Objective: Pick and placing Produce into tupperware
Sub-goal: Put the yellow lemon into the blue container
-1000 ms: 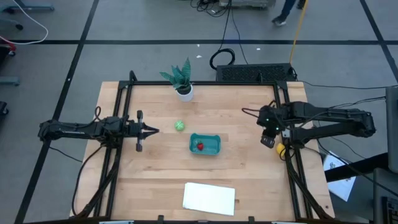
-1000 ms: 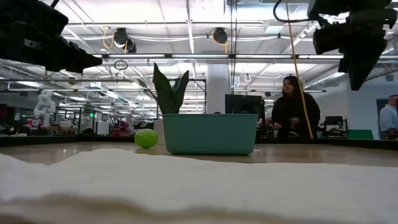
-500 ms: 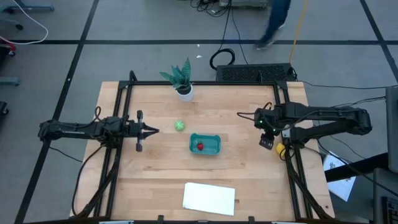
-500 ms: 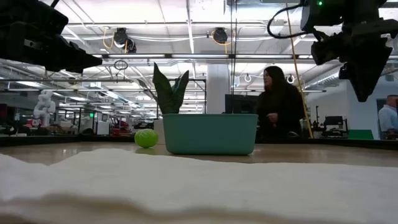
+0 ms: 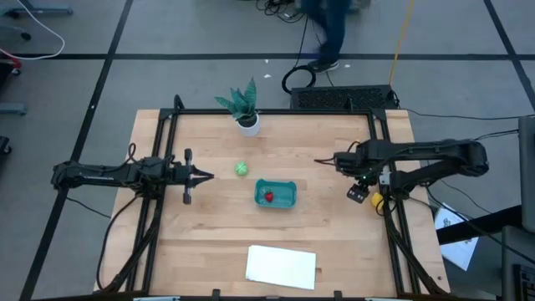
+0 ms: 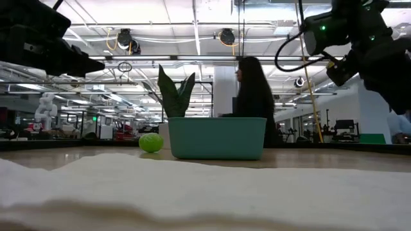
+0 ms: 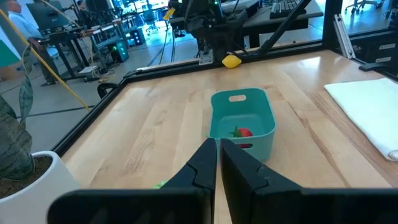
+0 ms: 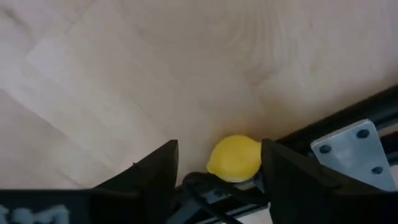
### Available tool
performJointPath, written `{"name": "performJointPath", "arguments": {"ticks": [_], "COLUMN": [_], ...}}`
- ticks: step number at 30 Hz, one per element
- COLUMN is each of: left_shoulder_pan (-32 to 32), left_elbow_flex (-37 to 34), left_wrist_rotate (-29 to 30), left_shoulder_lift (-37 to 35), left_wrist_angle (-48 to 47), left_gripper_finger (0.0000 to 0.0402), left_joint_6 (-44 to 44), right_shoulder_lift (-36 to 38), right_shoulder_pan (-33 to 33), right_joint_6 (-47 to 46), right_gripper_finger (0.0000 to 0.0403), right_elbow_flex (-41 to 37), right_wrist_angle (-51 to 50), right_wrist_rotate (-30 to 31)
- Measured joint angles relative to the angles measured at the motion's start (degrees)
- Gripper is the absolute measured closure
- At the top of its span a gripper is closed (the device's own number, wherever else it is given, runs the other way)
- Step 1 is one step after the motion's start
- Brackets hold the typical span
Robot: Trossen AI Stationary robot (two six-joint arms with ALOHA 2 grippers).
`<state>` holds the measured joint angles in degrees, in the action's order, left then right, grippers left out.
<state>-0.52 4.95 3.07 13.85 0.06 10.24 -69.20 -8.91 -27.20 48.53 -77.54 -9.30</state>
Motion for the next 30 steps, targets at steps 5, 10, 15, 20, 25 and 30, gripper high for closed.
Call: {"name": "performJointPath", "arguments": {"ticks": [5, 10, 15, 20, 25, 30], "left_shoulder_pan": [0.0, 0.0, 0.0, 0.0, 0.0, 0.0], "left_elbow_flex": [0.0, 0.0, 0.0, 0.0, 0.0, 0.0], "left_wrist_rotate": [0.0, 0.0, 0.0, 0.0, 0.0, 0.0], "left_shoulder_lift": [0.0, 0.0, 0.0, 0.0, 0.0, 0.0], "left_wrist_angle": [-0.5, -1.0, -1.7, -1.7, -2.1, -2.1], "left_gripper_finger": [0.0376, 0.0376, 0.0376, 0.0376, 0.0376, 0.0376], "left_joint_6": [0.0, 0.0, 0.0, 0.0, -0.2, -0.2], "right_shoulder_lift": [-4.5, -8.9, -11.7, -13.1, -13.5, -13.5], "right_shoulder_pan": [0.0, 0.0, 0.0, 0.0, 1.6, 4.0], "right_joint_6": [-2.0, -5.9, -6.4, -5.7, -6.7, -9.2], "right_gripper_finger": [0.0151, 0.0129, 0.0119, 0.0119, 0.0119, 0.0119], "right_elbow_flex": [0.0, 0.0, 0.0, 0.0, -0.1, -0.1], "right_wrist_angle": [-2.1, -4.3, -5.9, -7.2, -7.0, -6.7], "right_wrist_rotate": [0.0, 0.0, -0.1, -1.5, -1.7, -1.7]}}
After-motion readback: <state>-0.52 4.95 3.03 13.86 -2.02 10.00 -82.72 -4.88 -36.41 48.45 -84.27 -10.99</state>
